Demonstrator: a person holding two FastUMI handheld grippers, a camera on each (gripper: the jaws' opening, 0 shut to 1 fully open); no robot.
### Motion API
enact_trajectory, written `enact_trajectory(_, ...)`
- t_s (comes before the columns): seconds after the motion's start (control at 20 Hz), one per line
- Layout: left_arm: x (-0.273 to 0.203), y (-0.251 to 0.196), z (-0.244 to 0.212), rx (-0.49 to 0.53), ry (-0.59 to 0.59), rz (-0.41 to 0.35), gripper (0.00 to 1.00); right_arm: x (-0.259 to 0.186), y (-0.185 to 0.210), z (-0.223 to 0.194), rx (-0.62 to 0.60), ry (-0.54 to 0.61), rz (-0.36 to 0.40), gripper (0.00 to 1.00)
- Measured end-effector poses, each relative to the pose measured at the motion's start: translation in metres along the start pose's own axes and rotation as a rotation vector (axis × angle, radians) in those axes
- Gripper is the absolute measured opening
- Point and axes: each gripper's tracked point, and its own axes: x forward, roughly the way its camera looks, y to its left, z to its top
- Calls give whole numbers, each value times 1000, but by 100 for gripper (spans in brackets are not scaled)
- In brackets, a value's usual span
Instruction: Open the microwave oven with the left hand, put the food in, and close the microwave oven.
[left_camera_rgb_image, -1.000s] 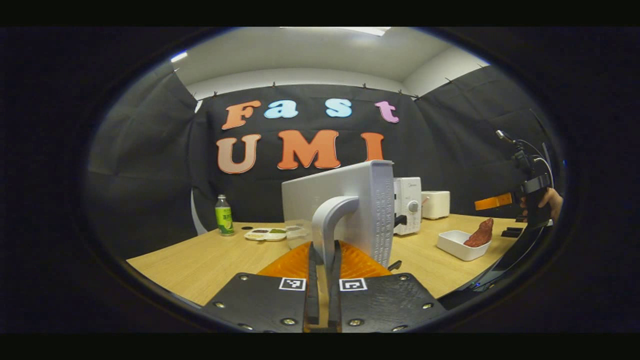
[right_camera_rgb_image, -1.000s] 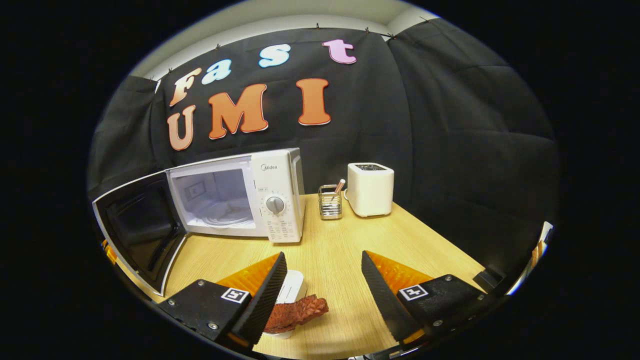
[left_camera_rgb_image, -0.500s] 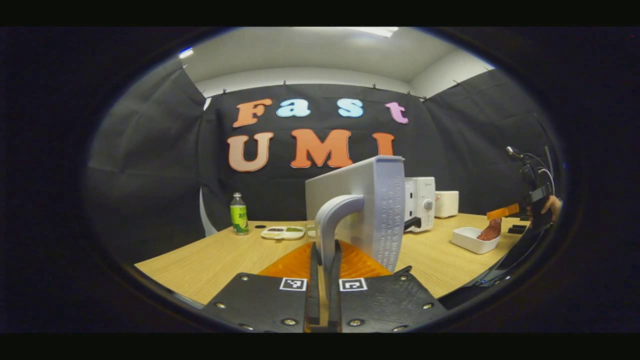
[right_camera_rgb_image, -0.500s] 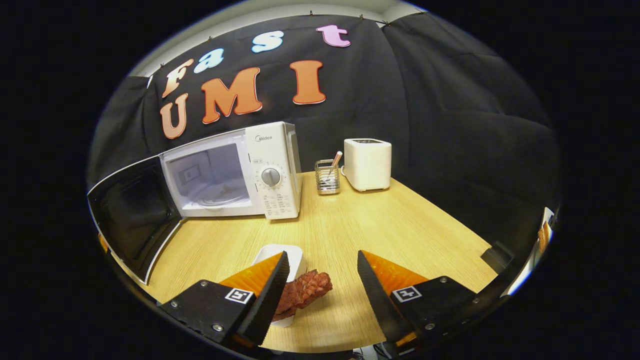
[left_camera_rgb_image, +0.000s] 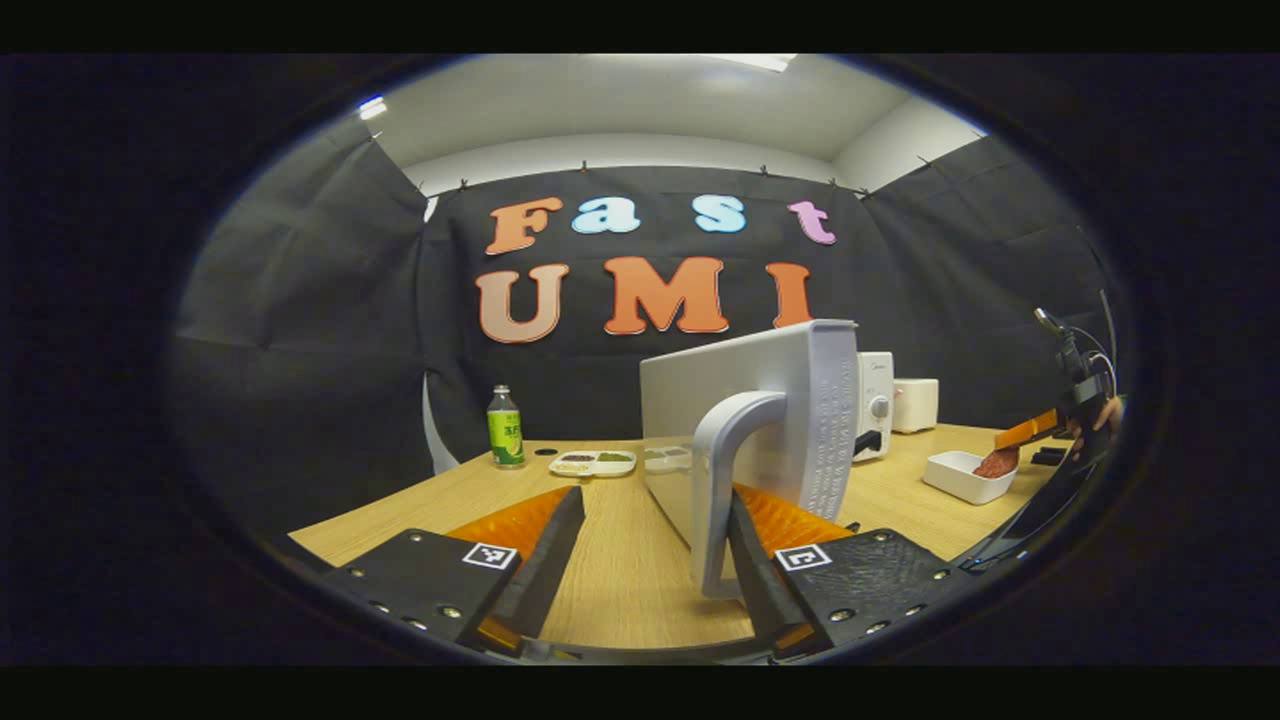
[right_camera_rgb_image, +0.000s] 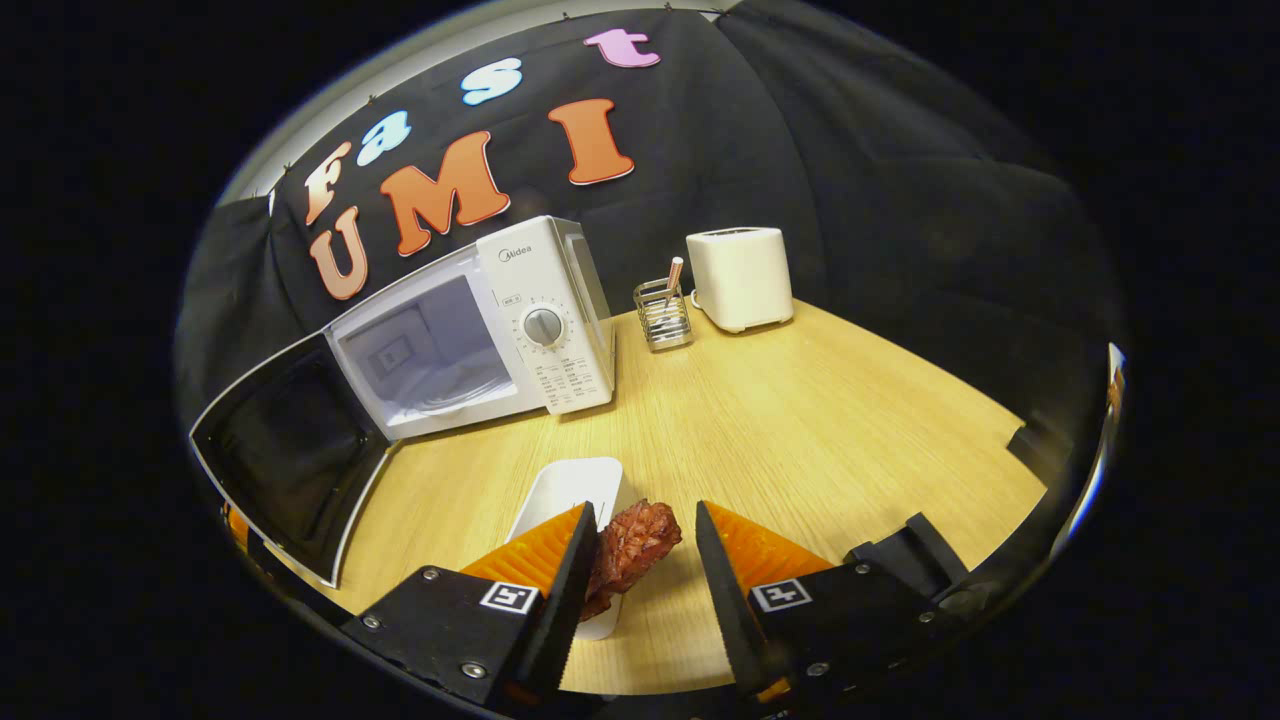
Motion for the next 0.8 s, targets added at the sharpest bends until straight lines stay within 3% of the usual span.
enact_trajectory(0.15, -15, 7, 13, 34, -31, 24, 77, 0, 2, -2, 52, 16, 22, 50)
enact_trajectory(0.25, -18, 14, 18, -25, -39, 36, 77, -3, 3, 2, 139, 29, 37, 43)
enact_trajectory(0.35, -19, 23, 20, -58, -46, 53, 78, -5, 9, 2, 238, 50, 80, 29)
enact_trajectory(0.4, -20, 28, 18, -63, -44, 66, 83, -5, 8, 1, 266, 55, 85, 26)
enact_trajectory(0.6, -23, 43, 26, -34, -57, 111, 80, -11, 23, 13, 286, 37, 150, 10)
enact_trajectory(0.8, -31, 57, 27, -13, -48, 130, 80, -17, 38, 28, 192, 10, 161, 12)
